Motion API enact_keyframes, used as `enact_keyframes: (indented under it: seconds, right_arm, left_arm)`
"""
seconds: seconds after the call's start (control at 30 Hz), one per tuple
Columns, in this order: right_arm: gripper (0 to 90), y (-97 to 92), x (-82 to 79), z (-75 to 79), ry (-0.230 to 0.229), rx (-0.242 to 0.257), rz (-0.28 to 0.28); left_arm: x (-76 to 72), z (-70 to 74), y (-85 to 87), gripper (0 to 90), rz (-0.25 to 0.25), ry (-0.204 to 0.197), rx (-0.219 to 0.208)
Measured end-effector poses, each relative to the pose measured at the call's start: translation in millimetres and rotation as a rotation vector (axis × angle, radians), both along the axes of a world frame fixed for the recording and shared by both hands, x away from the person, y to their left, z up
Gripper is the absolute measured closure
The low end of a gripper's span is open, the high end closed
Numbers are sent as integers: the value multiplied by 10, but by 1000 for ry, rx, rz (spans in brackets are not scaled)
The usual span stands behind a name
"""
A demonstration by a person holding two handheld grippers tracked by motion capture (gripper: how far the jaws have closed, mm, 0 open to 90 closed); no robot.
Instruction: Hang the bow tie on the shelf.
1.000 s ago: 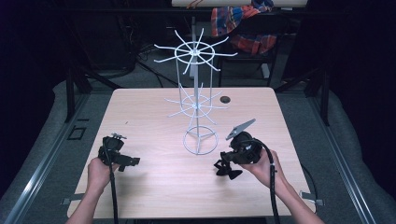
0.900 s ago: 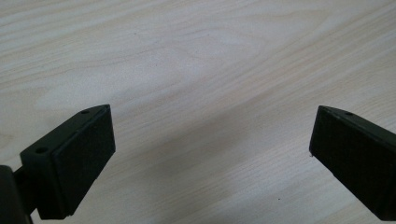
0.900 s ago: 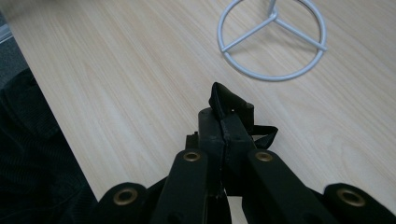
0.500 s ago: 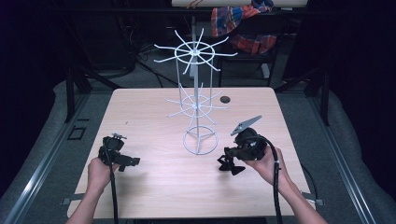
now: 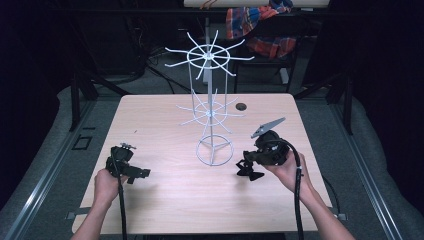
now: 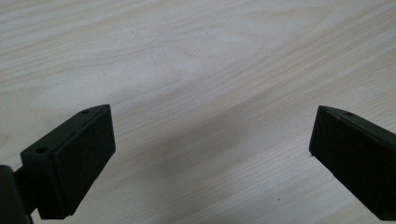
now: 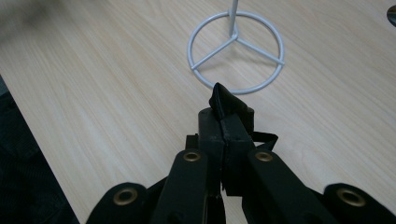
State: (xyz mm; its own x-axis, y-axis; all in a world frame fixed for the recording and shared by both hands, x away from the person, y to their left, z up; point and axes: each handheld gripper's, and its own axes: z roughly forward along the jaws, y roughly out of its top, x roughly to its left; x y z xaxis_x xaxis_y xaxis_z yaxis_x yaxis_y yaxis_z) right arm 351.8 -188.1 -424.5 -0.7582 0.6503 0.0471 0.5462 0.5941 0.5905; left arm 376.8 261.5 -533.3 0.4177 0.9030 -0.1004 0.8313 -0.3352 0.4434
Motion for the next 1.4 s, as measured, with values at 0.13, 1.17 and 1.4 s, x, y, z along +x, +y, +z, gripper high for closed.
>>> enact_keyframes:
  seconds: [0.13, 1.17, 1.4]
  right_arm:
    - [894, 7, 14, 32, -10, 5, -6]
    - [895, -48, 225, 205, -47, 41, -46]
    - [895, -59, 295, 241, -58, 51, -61]
  left_arm:
    - [3, -2, -4, 3, -1, 2, -1]
    - [-3, 1, 6, 1, 4, -5, -5]
    - [-1, -2, 4, 1, 2, -3, -5]
